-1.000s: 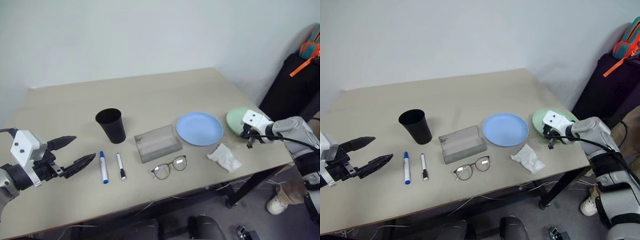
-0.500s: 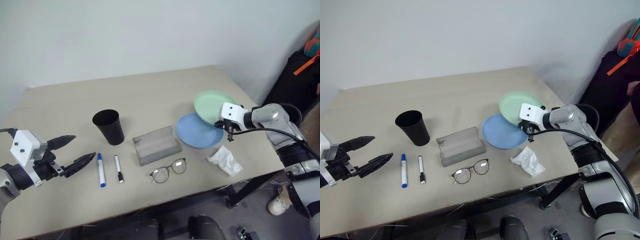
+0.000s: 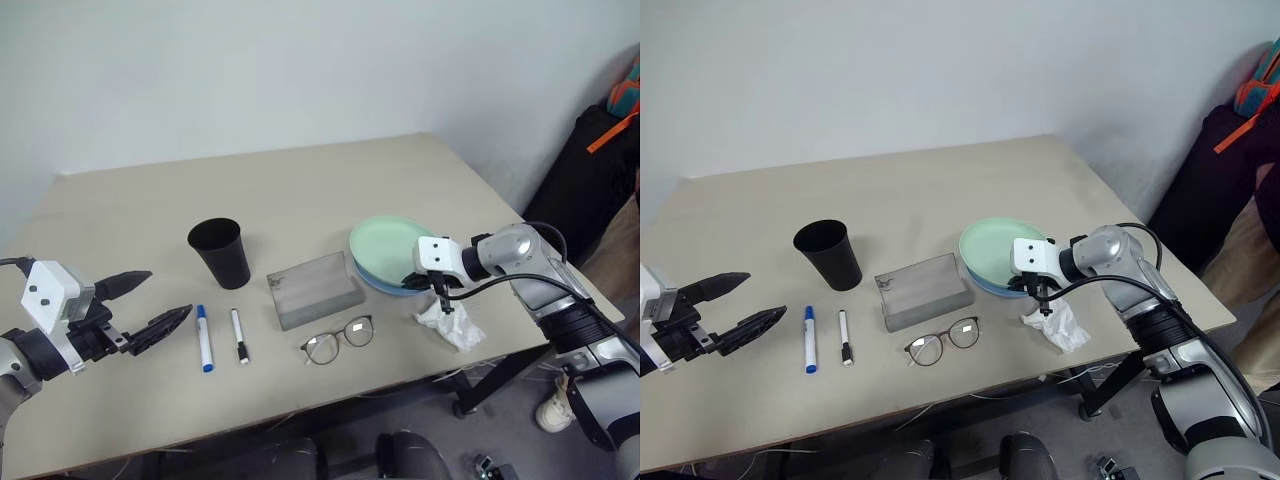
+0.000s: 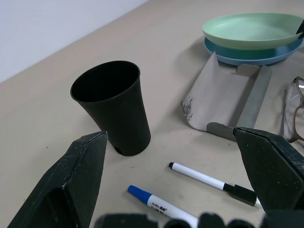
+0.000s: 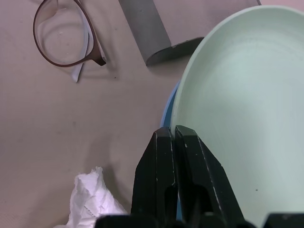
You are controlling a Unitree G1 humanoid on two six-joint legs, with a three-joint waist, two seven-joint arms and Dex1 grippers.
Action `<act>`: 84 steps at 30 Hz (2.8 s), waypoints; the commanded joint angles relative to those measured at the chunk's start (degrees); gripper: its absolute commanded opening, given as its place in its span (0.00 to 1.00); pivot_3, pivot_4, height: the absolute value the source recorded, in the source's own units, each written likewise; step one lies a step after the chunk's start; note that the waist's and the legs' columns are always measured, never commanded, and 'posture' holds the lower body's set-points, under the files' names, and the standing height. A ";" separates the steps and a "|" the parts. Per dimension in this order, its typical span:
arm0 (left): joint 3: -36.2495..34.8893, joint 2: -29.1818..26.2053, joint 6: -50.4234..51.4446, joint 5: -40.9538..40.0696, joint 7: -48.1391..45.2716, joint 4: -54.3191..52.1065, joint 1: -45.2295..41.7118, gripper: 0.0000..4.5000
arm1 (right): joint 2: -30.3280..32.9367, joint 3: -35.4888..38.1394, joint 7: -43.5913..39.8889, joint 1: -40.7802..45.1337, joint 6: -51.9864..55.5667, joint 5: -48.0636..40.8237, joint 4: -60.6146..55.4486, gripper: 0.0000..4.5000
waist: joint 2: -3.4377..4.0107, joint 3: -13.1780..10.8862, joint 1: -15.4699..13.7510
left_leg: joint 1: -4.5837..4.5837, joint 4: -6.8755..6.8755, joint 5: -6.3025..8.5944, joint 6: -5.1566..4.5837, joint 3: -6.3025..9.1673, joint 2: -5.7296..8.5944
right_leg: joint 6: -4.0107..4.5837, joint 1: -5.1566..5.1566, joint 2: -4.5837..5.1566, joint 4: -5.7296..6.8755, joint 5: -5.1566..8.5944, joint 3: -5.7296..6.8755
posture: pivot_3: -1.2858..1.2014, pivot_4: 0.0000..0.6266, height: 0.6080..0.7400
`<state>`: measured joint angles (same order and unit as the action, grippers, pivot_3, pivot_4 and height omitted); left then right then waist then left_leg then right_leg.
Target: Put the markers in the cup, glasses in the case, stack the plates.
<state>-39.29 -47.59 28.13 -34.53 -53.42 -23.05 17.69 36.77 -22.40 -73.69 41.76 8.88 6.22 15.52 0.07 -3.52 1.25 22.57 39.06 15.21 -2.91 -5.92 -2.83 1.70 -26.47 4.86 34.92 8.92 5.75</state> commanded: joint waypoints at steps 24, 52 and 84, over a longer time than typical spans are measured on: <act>-1.40 -0.37 0.17 -0.85 0.50 -2.37 -0.50 1.00 | -0.34 1.99 -3.80 3.80 -0.13 -1.58 1.00 0.43 | 0.00 0.00 0.02 | 0.00 -0.01 0.00 0.01 -0.02 0.00 | 0.00 -0.02 -0.02 0.03 0.00 -0.01 | 0.52 0.00 0.98; -1.16 -0.20 -0.30 -0.63 0.34 -2.43 -0.01 1.00 | 10.39 -2.11 -5.36 -8.99 11.97 -2.37 -12.05 0.74 | -0.09 0.00 -0.11 | 0.00 0.08 0.02 0.00 0.04 -0.09 | 0.01 0.01 0.07 -0.10 0.01 0.26 | 0.52 0.00 0.98; -1.02 0.08 -0.11 -0.65 0.90 -3.19 -0.20 1.00 | 11.09 -0.24 -16.28 -2.26 1.59 -5.44 -4.53 0.01 | -0.11 -0.01 -0.11 | -0.01 0.08 0.03 0.01 0.05 -0.07 | 0.01 0.03 0.05 -0.05 0.01 0.27 | 0.52 0.00 0.98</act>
<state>-39.42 -47.26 28.52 -34.65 -52.88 -24.56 17.92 46.98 -25.26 -86.71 37.47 10.50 4.28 14.12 -0.04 -3.53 1.15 22.57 39.14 15.24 -2.91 -5.84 -2.90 1.71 -26.44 4.92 34.87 8.93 6.02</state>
